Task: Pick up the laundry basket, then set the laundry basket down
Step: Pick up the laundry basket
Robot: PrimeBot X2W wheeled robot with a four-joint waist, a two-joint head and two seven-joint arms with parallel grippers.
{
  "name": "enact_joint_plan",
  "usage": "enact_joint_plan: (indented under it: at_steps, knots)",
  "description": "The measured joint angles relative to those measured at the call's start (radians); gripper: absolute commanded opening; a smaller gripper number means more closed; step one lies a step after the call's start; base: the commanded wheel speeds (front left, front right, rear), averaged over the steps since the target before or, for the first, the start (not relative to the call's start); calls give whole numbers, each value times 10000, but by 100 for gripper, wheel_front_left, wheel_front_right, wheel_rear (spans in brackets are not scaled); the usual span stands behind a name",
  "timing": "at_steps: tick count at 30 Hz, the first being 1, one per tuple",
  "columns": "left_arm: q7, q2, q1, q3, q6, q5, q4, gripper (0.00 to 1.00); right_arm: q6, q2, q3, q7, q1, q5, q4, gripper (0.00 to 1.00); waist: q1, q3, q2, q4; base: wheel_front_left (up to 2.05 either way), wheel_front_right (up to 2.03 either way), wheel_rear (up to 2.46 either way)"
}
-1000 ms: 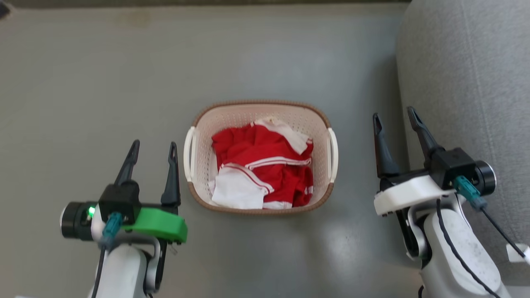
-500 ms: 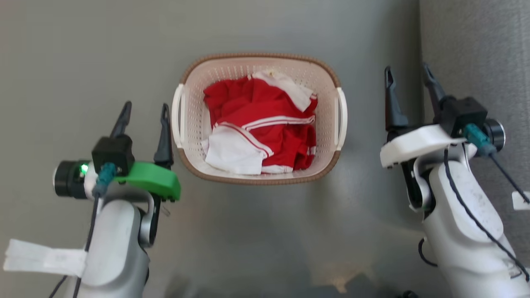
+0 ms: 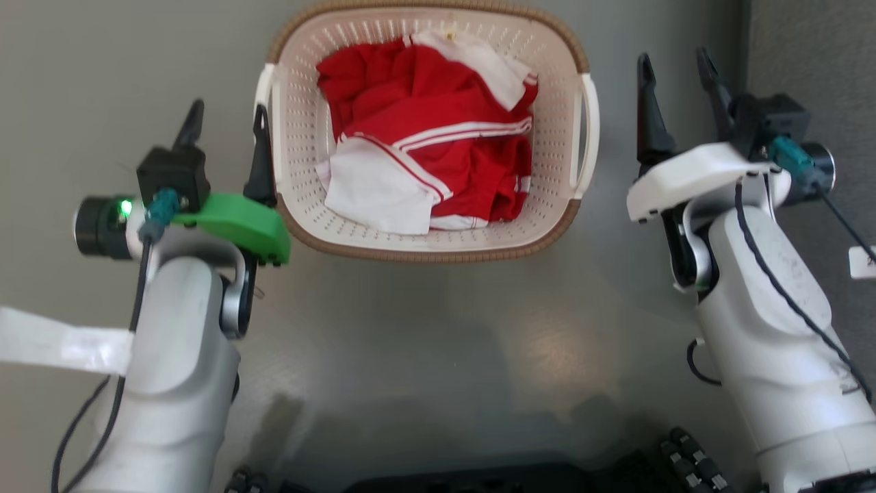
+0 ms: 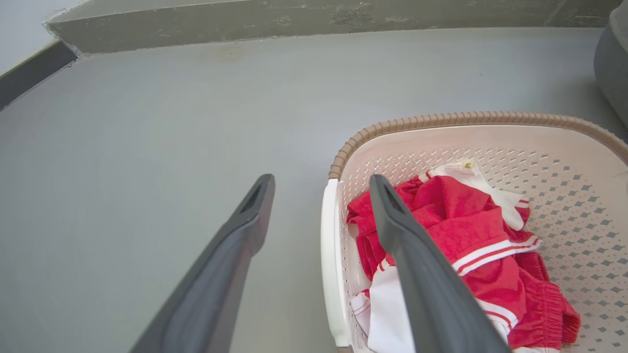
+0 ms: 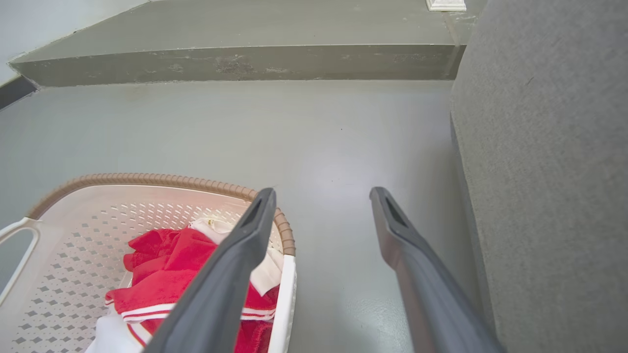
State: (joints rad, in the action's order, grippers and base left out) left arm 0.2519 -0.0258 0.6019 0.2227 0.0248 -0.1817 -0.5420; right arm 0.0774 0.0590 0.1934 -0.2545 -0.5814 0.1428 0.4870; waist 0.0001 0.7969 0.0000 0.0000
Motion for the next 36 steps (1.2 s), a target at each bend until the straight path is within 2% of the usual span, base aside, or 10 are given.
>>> enact_joint_plan:
  at_steps: [13,15,36]
  knots:
    - [2,31,1307,259,-261,-27,-1453,100,-71,36,571,0,-1280,686,1007,100,0,1395,0,62,0,0,0]
    - [2,38,1513,418,-408,-151,-1722,100,-173,36,788,0,-1481,924,1218,100,0,1517,0,94,0,0,0]
    - [-138,59,2465,1043,-690,-619,-4015,100,-334,52,1776,245,-2278,2253,3584,100,-1,1826,0,201,0,0,0]
